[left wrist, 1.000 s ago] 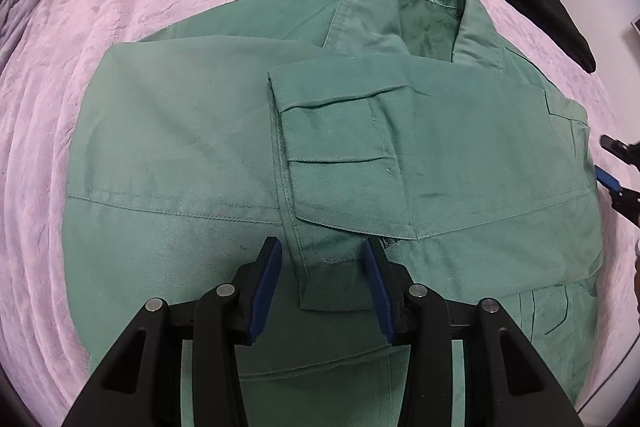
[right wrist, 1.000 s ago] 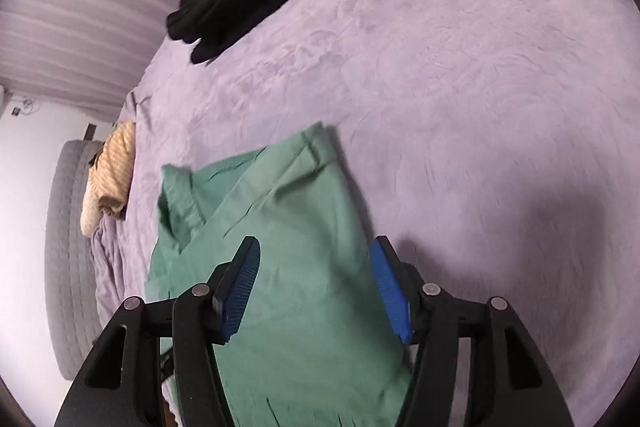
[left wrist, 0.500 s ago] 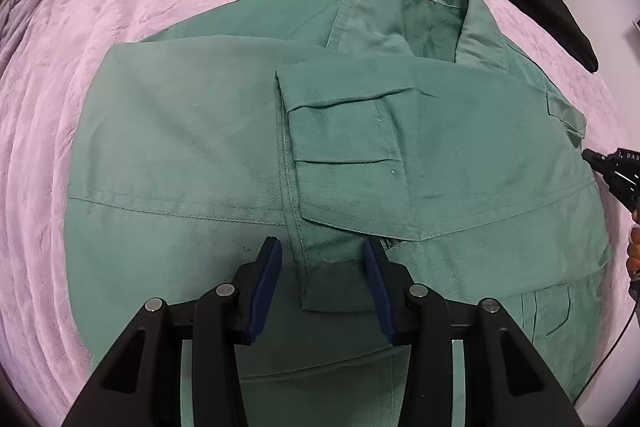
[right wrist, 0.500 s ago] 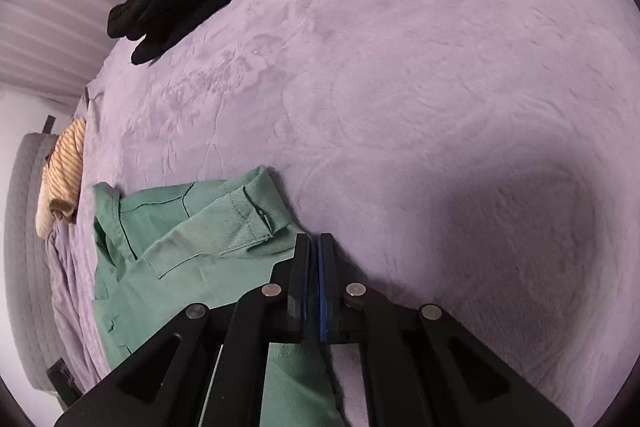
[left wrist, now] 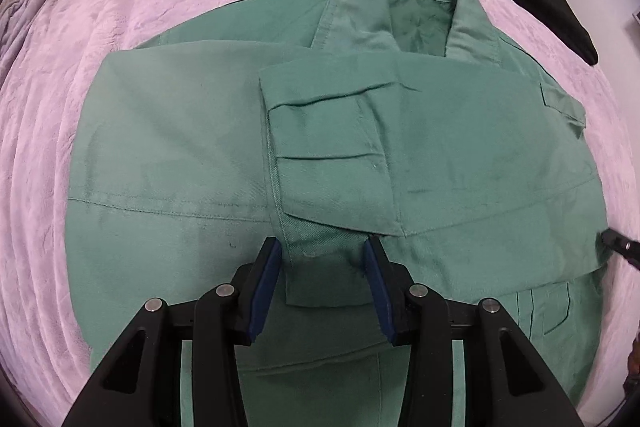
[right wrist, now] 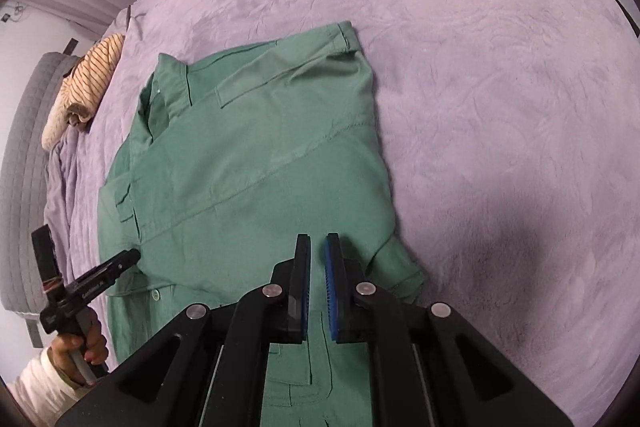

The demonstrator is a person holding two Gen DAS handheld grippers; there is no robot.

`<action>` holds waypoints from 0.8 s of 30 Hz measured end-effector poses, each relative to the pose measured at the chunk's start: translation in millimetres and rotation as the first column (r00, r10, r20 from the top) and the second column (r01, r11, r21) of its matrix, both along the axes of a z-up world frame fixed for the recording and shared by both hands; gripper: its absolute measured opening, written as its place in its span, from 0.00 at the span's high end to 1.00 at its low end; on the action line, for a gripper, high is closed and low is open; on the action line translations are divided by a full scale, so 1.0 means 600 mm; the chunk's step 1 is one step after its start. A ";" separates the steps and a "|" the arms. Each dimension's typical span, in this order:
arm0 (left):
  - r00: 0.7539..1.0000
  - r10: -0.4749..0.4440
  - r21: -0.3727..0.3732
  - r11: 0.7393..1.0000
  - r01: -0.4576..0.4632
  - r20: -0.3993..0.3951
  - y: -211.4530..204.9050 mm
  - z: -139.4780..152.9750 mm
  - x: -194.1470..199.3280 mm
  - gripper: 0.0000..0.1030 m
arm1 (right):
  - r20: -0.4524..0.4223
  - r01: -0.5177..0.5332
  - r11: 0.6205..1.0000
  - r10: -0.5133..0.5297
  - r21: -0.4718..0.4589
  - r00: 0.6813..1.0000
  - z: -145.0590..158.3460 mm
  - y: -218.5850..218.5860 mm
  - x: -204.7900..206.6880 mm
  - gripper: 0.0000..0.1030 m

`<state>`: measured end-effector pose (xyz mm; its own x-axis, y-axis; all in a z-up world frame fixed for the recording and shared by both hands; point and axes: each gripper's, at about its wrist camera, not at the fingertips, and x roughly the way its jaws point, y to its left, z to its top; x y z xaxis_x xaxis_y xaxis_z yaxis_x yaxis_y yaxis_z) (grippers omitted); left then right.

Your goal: Fold large clothes

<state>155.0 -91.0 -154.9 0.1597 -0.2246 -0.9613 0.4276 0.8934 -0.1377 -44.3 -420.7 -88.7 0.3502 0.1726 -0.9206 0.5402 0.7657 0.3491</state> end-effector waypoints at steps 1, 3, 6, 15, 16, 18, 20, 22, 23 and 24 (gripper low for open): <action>1.000 0.014 -0.003 1.000 -0.014 0.003 0.002 -0.001 0.008 0.56 | -0.022 0.002 1.000 -0.002 -0.012 1.000 -0.007 0.002 -0.002 0.91; 0.999 0.032 -0.010 0.999 -0.032 -0.001 0.007 -0.007 0.022 0.56 | -0.077 0.006 0.999 -0.009 -0.039 0.997 -0.029 -0.002 -0.011 0.93; 1.000 0.017 0.003 1.000 -0.017 0.014 0.009 -0.008 0.032 0.56 | -0.074 0.024 1.000 -0.025 -0.012 0.997 -0.071 -0.018 -0.034 1.00; 0.998 0.055 0.052 0.997 -0.056 0.016 0.039 0.021 0.033 0.56 | -0.099 0.044 0.998 -0.047 -0.039 0.994 -0.043 -0.012 -0.059 0.98; 0.999 0.052 0.051 0.997 -0.053 0.014 0.047 0.027 0.028 0.56 | -0.103 0.055 0.998 -0.057 -0.027 0.993 -0.039 -0.012 -0.064 0.97; 0.999 0.040 0.074 0.996 -0.041 0.014 0.059 0.037 0.018 0.56 | -0.114 0.074 0.997 -0.075 -0.018 0.991 -0.030 -0.012 -0.078 0.95; 0.999 0.033 0.096 0.995 -0.034 0.010 0.072 0.045 0.005 0.56 | -0.114 0.079 0.997 -0.080 -0.014 0.990 -0.022 -0.007 -0.087 0.95; 0.999 0.038 0.105 0.994 -0.037 0.000 0.086 0.052 -0.009 0.56 | -0.119 0.084 0.996 -0.085 -0.011 0.989 -0.013 -0.004 -0.097 0.95; 0.999 0.042 0.107 0.993 -0.041 -0.007 0.091 0.055 -0.015 0.56 | -0.119 0.083 0.996 -0.084 -0.007 0.989 -0.007 0.000 -0.099 0.95; 0.999 0.047 0.107 0.993 -0.046 -0.012 0.094 0.059 -0.022 0.56 | -0.121 0.082 0.997 -0.082 -0.006 0.989 -0.003 0.003 -0.100 0.95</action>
